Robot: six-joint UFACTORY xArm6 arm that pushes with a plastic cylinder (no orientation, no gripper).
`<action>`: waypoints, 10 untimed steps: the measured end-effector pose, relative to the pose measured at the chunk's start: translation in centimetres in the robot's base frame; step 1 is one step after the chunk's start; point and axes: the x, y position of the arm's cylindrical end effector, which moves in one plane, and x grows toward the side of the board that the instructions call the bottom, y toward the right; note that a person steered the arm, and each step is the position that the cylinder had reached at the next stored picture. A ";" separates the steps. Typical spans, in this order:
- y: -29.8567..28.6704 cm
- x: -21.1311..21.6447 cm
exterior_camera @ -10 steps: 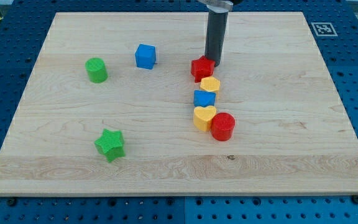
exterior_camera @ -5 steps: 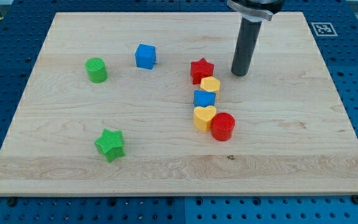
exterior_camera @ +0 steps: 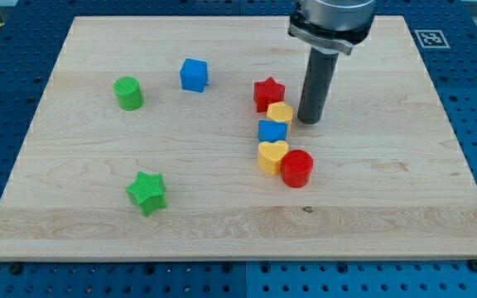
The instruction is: Adjust the yellow hexagon between the red star and blue triangle
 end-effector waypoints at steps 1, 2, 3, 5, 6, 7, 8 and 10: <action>-1.1 0.0; -1.5 0.0; -1.9 0.0; -1.8 0.7; -1.7 0.7; -1.9 0.7; -2.0 0.7; -2.6 0.7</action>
